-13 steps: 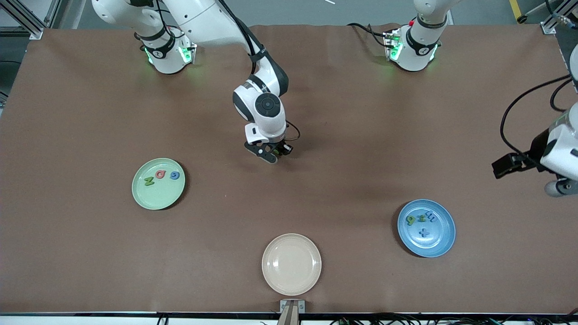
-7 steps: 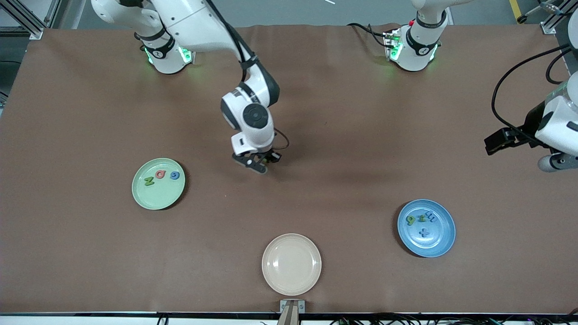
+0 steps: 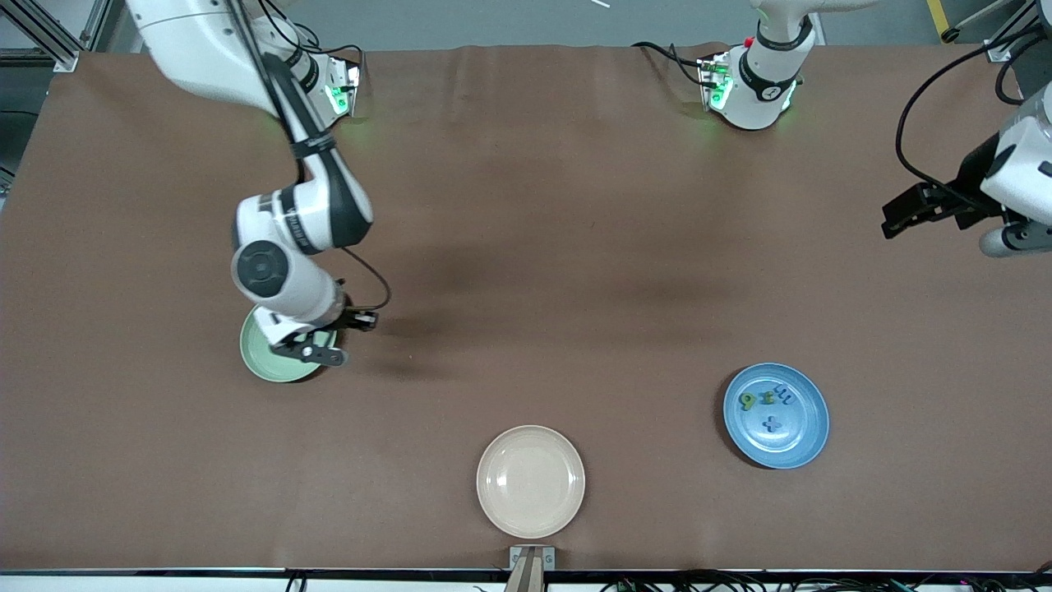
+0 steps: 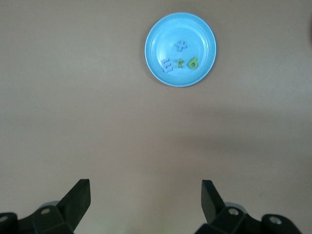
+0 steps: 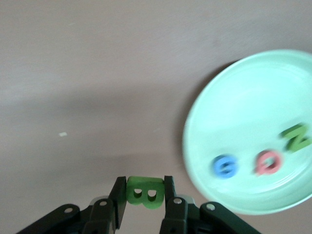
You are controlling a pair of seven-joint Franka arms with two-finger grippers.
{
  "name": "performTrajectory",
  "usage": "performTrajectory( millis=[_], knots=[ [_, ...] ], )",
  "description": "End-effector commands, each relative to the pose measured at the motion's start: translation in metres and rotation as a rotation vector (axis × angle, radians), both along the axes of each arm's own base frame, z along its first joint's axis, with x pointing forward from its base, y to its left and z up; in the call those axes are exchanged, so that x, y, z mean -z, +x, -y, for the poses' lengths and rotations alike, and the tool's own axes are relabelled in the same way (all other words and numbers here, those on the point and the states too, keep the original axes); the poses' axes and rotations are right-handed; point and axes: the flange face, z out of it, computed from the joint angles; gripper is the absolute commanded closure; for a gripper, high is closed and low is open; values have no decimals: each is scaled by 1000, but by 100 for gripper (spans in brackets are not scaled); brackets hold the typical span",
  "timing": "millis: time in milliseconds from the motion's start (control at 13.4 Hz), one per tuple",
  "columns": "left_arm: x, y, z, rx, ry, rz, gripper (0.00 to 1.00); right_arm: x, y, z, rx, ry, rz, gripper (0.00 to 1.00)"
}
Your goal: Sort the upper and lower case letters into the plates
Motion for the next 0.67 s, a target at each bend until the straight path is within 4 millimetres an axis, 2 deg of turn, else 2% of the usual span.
performTrajectory(
  millis=[0, 149, 298, 447, 521, 595],
  knots=[
    [-5, -28, 1, 19, -14, 22, 0, 1, 7, 64, -96, 22, 27, 100],
    [-8, -34, 11, 38, -15, 15, 0, 11, 12, 98, -121, 24, 46, 100],
    [-13, -40, 20, 55, -11, 12, 0, 34, 7, 105, -129, 19, 53, 100],
    [-16, -40, 21, 62, -10, 12, 0, 54, 3, 101, -132, 18, 24, 98],
    [-16, -40, 23, 81, -10, 12, 0, 57, 3, 101, -132, 17, 18, 93],
    [-17, -40, 24, 84, -9, 13, 0, 57, 2, 102, -131, 17, 14, 67]
  ],
)
